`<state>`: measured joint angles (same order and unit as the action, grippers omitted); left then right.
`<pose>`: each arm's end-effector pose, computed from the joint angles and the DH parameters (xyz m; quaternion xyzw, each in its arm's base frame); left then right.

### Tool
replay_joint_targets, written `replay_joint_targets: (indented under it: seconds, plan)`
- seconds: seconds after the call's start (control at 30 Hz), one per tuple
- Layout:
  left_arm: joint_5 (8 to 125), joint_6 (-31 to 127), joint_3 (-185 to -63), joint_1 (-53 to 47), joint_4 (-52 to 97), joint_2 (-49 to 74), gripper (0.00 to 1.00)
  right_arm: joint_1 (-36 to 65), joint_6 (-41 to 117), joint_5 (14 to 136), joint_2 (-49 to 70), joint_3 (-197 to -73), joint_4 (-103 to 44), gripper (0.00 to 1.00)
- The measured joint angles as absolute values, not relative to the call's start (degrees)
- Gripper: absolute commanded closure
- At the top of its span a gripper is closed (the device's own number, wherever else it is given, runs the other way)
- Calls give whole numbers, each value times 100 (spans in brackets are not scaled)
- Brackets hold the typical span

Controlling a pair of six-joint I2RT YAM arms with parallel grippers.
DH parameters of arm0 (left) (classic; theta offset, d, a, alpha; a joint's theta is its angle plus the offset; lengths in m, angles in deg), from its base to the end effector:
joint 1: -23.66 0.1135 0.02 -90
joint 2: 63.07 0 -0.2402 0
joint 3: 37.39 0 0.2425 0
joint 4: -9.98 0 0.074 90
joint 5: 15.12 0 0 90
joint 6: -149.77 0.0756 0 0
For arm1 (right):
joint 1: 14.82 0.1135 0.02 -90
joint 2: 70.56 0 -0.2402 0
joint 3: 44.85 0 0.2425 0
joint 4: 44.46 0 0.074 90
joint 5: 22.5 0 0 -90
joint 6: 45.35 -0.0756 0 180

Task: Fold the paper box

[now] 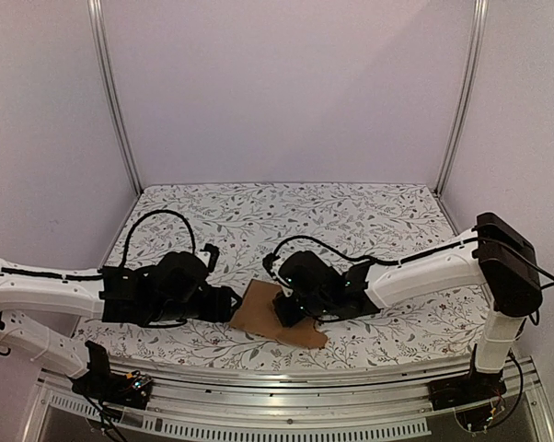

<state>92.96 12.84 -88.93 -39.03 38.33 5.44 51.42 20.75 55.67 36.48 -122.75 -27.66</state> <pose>0.1431 -0.2260 0.1625 0.0661 0.9130 -0.2230 0.3351 0.1774 0.3645 0.1187 -0.2969 0.8738 0.1967 0.3311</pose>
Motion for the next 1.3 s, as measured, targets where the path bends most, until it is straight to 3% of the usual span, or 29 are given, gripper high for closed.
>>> replay_joint_targets:
  seconds: [0.37,0.57,0.7,0.9,0.97,1.3]
  plan:
    - [8667,1329,-8390,-3211,3258,894,32,4768,2948,6181,3753,-12884,-1800,96]
    - [8470,1502,-8440,-3058,3072,1062,32,4768,2965,6050,3163,-12884,-1229,95]
    - [8332,1677,-8633,-2994,3026,1290,32,4768,2799,5860,2477,-12769,-1067,79]
    - [8125,1961,-9020,-2974,2878,1696,33,4768,2303,5315,1611,-12178,-851,31]
    - [8046,2038,-9122,-2959,2838,1845,34,4768,2078,5101,1421,-11890,-761,21]
    - [7659,2193,-9387,-2880,2644,2653,40,4659,580,4596,1270,-11236,-624,24]
